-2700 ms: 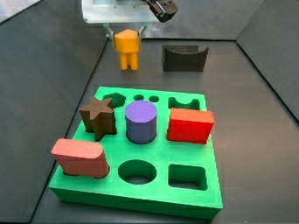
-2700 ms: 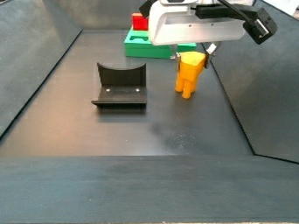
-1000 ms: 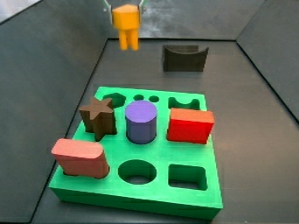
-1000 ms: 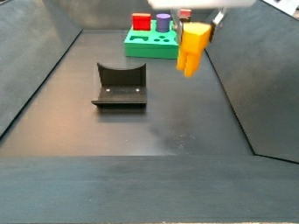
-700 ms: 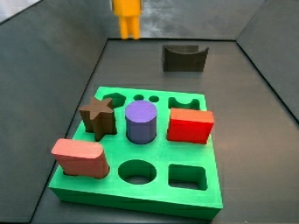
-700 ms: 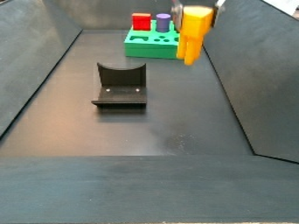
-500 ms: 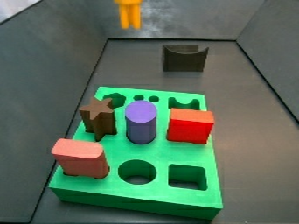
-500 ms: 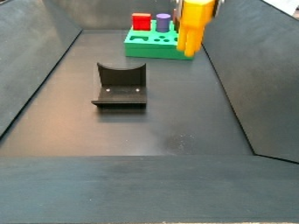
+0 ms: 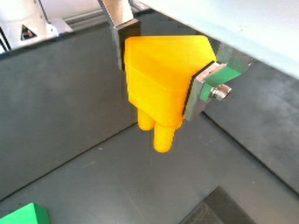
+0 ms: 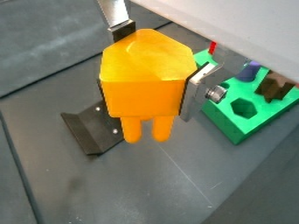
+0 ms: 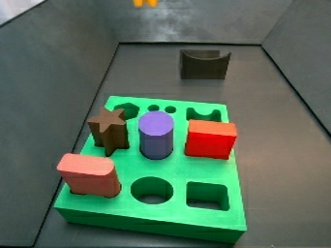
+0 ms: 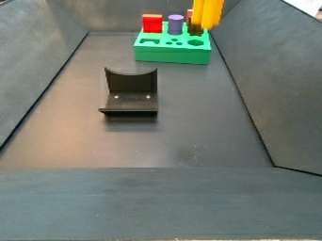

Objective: Pick up the 3 prong object. Move up. Move to above the board. Insert the 3 prong object.
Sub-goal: Move to above the board.

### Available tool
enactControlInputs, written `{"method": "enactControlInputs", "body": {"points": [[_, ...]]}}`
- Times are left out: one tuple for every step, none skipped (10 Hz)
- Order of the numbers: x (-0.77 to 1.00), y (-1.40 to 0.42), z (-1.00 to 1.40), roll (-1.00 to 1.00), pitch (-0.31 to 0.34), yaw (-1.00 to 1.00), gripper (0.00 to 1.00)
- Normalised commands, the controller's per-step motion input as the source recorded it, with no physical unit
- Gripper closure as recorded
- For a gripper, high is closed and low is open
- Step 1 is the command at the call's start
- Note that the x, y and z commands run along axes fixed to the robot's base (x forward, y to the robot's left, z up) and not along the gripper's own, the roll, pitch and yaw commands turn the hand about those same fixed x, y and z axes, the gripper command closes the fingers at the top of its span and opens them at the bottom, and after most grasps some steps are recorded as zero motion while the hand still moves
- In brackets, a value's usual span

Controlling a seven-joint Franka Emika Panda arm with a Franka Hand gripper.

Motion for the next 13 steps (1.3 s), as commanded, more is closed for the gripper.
{"method": "enactControlInputs", "body": {"points": [[0.02,0.00,0.65,0.08,0.085,0.00,1.00],[0.02,0.00,0.43,0.08,0.086,0.00,1.00],[0.02,0.00,0.32,0.08,0.084,0.00,1.00],[0.16,-1.00,0.12,-0.03,0.275,-0.73,1.00],[0.17,-1.00,0.10,-0.03,0.263,-0.66,1.00],[0.18,-1.00,0.11,-0.05,0.257,-0.45,1.00],[0.19,-1.00,0.11,-0.09,0.222,-0.23,1.00],[0.20,-1.00,0.11,-0.06,0.189,-0.11,1.00],[0.21,-1.00,0.11,-0.04,0.172,-0.06,1.00],[0.22,-1.00,0.12,-0.01,0.131,-0.01,1.00],[0.23,-1.00,0.12,-0.01,0.122,0.00,1.00],[0.25,-1.00,0.13,0.00,0.121,0.01,1.00],[0.26,-1.00,0.13,0.00,0.118,0.01,1.00]]}}
